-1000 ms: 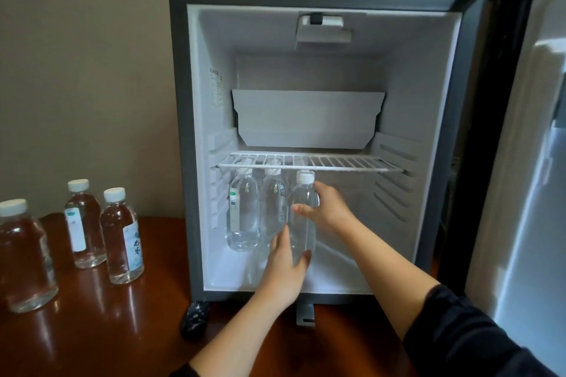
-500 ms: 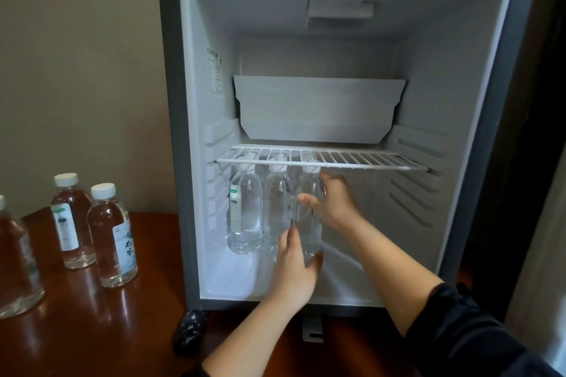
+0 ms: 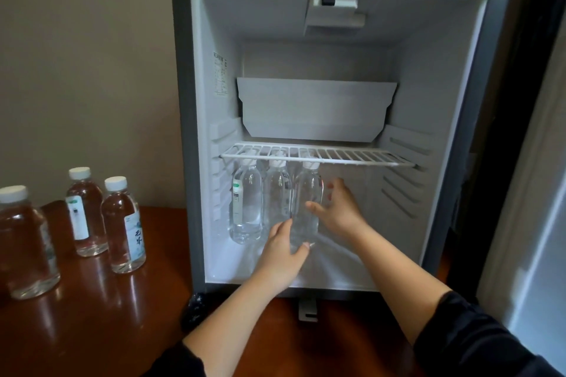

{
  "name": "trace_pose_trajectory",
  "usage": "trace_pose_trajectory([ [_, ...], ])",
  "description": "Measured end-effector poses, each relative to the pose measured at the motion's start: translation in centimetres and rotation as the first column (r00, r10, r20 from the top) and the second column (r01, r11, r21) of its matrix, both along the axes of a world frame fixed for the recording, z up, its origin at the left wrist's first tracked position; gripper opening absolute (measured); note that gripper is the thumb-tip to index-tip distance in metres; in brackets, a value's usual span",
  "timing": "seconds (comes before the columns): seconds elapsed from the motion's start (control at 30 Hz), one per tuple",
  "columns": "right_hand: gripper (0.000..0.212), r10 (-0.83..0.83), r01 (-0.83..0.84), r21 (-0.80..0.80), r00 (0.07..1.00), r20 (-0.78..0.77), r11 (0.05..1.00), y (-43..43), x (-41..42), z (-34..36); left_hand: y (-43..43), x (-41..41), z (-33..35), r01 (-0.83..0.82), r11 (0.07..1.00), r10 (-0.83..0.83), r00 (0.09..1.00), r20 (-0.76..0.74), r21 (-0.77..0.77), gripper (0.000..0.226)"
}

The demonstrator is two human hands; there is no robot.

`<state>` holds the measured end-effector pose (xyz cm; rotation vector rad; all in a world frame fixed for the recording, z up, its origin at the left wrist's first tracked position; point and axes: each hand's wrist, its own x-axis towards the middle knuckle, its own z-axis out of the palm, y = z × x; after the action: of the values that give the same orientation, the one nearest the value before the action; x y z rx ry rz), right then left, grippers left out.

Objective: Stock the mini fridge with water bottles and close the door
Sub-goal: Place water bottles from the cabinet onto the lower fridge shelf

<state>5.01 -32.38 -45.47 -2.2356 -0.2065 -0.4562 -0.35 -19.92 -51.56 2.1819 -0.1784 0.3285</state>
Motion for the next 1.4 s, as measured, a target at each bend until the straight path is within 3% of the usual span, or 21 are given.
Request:
trace_pose_trajectory([
  [0.4, 0.027, 0.198, -0.216, -0.324, 0.976, -0.088, 0.921, 2.0, -7.8, 2.0, 6.0, -7.6, 3.0, -0.012, 0.997, 0.015, 0.999, -0.038, 0.072, 0.035],
  [0.67, 0.026, 0.409, -0.463, -0.356, 0.886, -0.219, 0.812, 8.2, -11.8, 2.4, 12.8, -12.7, 3.7, -0.049, 0.991, 0.063, 0.992, -0.108, 0.123, 0.025],
  [0.87, 0.018, 0.502, -0.565, -0.362, 0.825, -0.258, 0.742, 14.2, -13.0, 2.5, 17.8, -14.9, 3.8, -0.127, 0.984, 0.145, 0.979, -0.143, 0.128, 0.031],
  [1.07, 0.015, 0.489, -0.524, -0.385, 0.850, -0.194, 0.760, 20.5, -12.4, 2.7, 22.1, -14.7, 3.6, -0.233, 0.969, 0.243, 0.958, -0.155, 0.079, 0.032],
  [1.4, 0.046, 0.425, -0.433, -0.337, 0.899, -0.104, 0.836, 28.8, -8.0, 3.6, 27.7, -10.4, 3.9, -0.317, 0.948, 0.316, 0.936, -0.155, 0.017, 0.042],
])
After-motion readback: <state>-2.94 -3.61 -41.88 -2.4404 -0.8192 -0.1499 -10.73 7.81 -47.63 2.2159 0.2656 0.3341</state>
